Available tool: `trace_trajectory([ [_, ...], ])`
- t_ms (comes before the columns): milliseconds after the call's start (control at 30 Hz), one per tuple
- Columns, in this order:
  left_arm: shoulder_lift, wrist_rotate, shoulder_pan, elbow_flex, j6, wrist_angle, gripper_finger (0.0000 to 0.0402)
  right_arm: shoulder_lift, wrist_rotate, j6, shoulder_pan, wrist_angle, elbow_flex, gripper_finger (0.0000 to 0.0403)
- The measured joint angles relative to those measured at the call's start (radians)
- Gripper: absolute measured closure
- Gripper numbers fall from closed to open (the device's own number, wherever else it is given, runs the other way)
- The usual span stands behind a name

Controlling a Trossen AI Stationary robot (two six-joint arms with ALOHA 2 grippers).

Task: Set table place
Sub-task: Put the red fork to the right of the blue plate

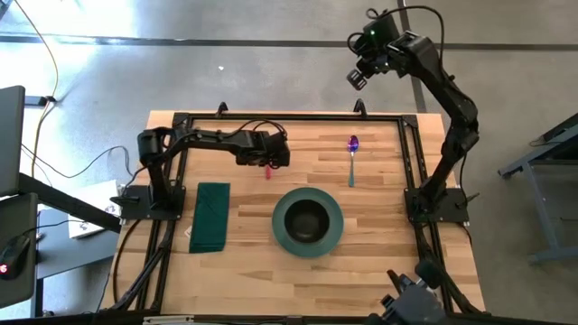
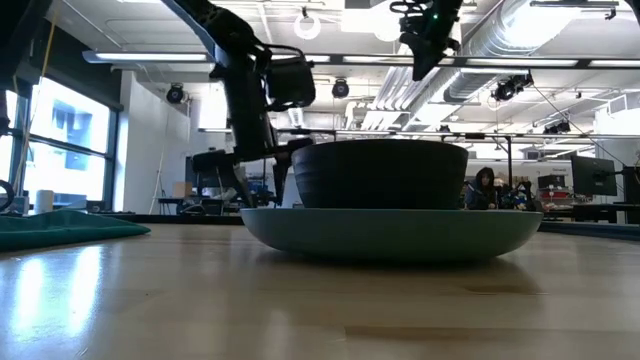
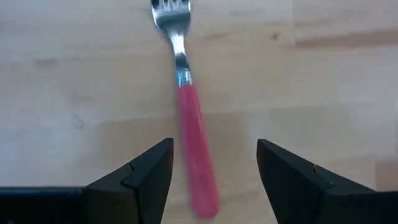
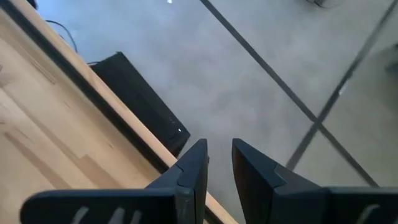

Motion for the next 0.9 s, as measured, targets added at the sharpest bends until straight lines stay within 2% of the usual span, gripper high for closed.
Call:
trace_trajectory([
  [200,0.043,-0.002,0.028,0.000,-0.021,0.009,0.0186,0.000,-0.053,-0.045,-0.013,0.015,0.000,0.0337],
  [467,0.051,-0.033,0.073,0.001,0.003,0.116,0.0186,0.000,-0.088,-0.087,-0.013,0.020,0.000,0.0337],
  [700,0.057,0.002,0.111,0.001,0.021,0.051,0.0186,0.000,-0.089,-0.114,-0.013,0.022,0.000,0.0337],
  [900,0.067,0.020,0.118,0.001,0.019,0.066,0.0186,0.000,-0.098,-0.126,-0.013,0.026,0.000,0.0337],
])
